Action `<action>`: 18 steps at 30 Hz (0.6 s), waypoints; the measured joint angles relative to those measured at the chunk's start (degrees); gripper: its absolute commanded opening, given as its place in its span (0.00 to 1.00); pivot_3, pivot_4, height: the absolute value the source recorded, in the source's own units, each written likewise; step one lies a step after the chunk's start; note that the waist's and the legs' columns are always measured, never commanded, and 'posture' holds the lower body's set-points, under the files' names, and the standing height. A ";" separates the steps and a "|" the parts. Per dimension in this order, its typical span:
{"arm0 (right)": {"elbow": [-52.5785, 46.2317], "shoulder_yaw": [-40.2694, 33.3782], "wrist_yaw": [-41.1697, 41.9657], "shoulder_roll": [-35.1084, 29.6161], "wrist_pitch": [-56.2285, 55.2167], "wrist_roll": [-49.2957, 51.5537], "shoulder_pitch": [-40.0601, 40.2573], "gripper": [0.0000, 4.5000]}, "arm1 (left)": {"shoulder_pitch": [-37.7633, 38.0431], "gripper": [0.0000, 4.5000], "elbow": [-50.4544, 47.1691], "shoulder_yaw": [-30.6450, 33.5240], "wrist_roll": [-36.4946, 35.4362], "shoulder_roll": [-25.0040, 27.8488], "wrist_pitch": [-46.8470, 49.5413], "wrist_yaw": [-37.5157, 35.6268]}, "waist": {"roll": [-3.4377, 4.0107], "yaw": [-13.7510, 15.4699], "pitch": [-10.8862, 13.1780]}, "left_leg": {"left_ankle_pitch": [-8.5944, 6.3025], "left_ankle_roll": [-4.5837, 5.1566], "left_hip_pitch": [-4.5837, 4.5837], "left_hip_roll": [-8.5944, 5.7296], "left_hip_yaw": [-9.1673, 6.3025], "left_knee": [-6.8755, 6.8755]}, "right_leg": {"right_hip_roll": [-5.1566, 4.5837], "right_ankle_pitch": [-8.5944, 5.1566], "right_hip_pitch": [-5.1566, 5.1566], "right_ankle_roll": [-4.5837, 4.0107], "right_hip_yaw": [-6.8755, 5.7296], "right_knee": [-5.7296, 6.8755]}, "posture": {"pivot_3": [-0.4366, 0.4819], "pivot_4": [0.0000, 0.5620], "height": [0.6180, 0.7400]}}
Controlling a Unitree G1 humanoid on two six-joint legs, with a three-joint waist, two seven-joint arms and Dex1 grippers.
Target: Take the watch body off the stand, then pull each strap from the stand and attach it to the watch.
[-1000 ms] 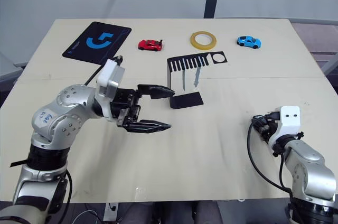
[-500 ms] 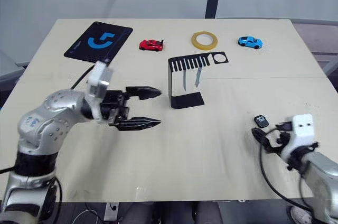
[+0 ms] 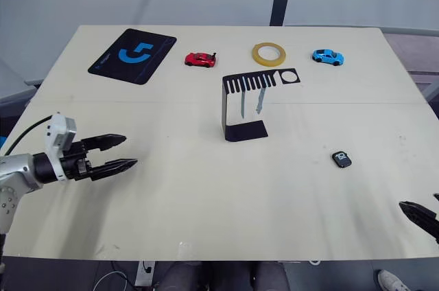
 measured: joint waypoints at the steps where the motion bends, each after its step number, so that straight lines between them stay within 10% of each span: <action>1: 0.00 -0.05 -0.03 0.00 -0.21 0.06 -0.34 1.00 | -0.01 1.00 -0.06 -0.02 0.12 -0.08 -0.19 0.18 | 0.00 0.00 0.00 | 0.00 0.00 0.05 0.00 0.06 -0.02 | -0.01 0.00 0.00 0.00 0.06 0.03 | 0.48 0.27 0.93; 7: -2.16 1.22 -0.09 -0.54 -1.56 0.27 -2.22 1.00 | -1.27 1.00 -4.77 -3.34 0.50 -3.59 -0.15 3.48 | -0.02 0.16 -0.01 | -0.01 0.00 0.17 -0.07 0.19 -0.04 | -0.14 0.00 0.01 0.00 0.20 0.18 | 0.48 0.27 0.93; 18: -26.92 12.00 -11.18 2.18 2.85 17.24 -9.75 1.00 | -6.87 1.00 -23.14 -20.12 9.27 -23.90 6.42 31.03 | -0.26 0.25 -0.14 | -0.01 -0.01 0.39 -0.11 0.32 0.01 | -0.13 0.01 0.06 0.02 0.43 0.38 | 0.48 0.27 0.93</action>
